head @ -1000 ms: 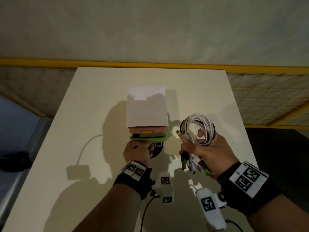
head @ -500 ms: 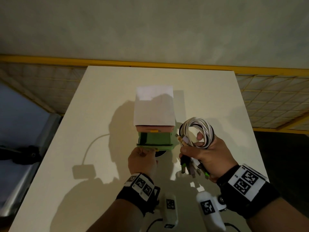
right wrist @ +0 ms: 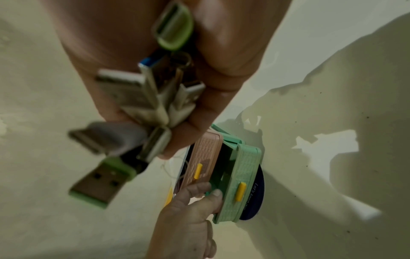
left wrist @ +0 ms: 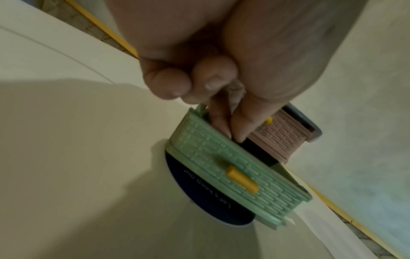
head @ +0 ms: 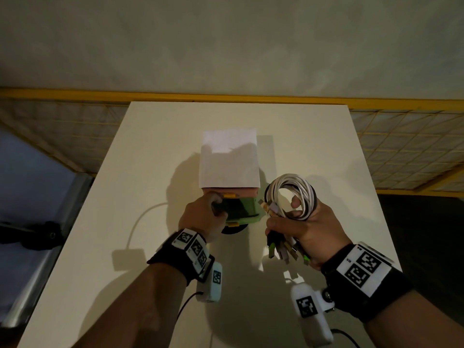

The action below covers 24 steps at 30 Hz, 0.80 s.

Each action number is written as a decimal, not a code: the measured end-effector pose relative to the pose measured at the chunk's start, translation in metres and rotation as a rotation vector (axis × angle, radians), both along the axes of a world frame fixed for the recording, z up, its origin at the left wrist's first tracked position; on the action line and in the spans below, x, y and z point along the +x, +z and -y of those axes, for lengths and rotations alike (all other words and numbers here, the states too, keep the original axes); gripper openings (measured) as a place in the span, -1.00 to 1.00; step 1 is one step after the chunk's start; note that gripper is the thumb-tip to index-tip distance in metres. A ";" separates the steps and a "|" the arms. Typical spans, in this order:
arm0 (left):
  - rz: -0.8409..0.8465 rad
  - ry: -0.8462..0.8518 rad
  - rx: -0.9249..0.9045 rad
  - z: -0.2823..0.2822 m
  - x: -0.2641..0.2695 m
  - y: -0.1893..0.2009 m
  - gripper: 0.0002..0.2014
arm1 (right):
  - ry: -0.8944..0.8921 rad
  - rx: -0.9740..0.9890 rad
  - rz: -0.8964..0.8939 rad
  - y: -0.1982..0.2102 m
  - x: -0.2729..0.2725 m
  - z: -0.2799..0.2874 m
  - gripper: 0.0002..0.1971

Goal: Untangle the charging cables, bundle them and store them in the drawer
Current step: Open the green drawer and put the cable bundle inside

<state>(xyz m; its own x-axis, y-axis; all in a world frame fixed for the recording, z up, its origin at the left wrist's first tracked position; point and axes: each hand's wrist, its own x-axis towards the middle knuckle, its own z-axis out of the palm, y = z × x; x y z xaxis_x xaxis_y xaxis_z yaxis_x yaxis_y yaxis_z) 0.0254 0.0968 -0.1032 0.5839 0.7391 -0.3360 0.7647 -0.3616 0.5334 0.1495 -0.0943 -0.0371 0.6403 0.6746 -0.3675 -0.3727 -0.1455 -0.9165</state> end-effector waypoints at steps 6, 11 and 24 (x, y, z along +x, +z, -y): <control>-0.035 -0.071 0.054 0.003 -0.003 -0.001 -0.53 | -0.017 0.019 -0.061 -0.001 -0.004 -0.005 -0.75; -0.131 -0.191 0.067 0.009 -0.008 -0.001 -0.38 | -0.026 -0.022 -0.028 -0.008 -0.001 -0.007 -0.70; -0.082 -0.148 0.004 0.012 -0.023 0.006 -0.36 | 0.062 0.007 -0.112 -0.011 -0.015 -0.014 -0.73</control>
<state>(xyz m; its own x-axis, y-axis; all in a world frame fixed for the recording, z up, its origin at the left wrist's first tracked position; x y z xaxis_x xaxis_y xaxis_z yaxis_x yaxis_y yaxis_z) 0.0028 0.0849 -0.0971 0.6572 0.6488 -0.3836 0.7437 -0.4755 0.4700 0.1345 -0.0808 -0.0477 0.5529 0.7141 -0.4294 -0.4630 -0.1651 -0.8708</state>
